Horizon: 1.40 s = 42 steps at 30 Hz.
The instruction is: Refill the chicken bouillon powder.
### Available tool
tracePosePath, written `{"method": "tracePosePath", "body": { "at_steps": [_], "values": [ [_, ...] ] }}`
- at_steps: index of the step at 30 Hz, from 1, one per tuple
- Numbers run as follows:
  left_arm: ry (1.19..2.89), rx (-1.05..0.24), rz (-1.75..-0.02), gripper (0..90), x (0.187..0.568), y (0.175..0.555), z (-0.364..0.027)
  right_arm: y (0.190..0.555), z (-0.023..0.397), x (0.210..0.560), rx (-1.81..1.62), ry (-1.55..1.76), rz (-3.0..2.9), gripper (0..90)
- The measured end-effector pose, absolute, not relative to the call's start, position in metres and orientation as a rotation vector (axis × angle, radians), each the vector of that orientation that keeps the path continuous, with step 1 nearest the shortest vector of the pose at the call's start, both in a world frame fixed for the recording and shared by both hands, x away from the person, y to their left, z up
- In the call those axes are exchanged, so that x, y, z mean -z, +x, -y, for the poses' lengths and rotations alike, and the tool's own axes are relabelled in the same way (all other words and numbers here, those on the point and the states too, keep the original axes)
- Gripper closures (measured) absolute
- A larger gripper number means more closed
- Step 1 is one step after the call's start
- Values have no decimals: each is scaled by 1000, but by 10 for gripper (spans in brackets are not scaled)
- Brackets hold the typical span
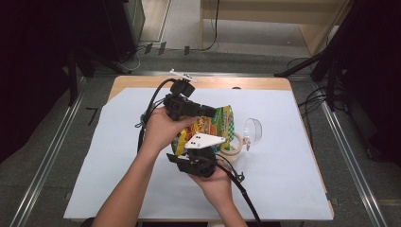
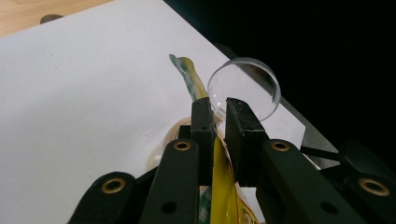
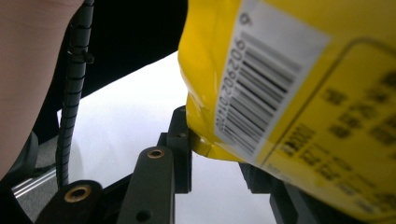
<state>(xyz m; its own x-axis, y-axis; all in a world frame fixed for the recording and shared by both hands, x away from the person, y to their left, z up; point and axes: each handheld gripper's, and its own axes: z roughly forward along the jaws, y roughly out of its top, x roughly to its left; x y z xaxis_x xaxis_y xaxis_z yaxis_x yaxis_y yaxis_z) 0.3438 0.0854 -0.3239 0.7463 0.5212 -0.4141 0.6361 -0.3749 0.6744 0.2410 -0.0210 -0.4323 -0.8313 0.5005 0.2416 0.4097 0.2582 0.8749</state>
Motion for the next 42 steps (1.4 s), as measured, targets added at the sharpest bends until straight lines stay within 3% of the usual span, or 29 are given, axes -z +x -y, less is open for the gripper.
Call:
{"method": "tracePosePath", "body": {
  "at_steps": [42],
  "values": [
    [2063,110,-830,818,323,338,-75,245,25,439,-1684,944,-2368,684]
  ]
}}
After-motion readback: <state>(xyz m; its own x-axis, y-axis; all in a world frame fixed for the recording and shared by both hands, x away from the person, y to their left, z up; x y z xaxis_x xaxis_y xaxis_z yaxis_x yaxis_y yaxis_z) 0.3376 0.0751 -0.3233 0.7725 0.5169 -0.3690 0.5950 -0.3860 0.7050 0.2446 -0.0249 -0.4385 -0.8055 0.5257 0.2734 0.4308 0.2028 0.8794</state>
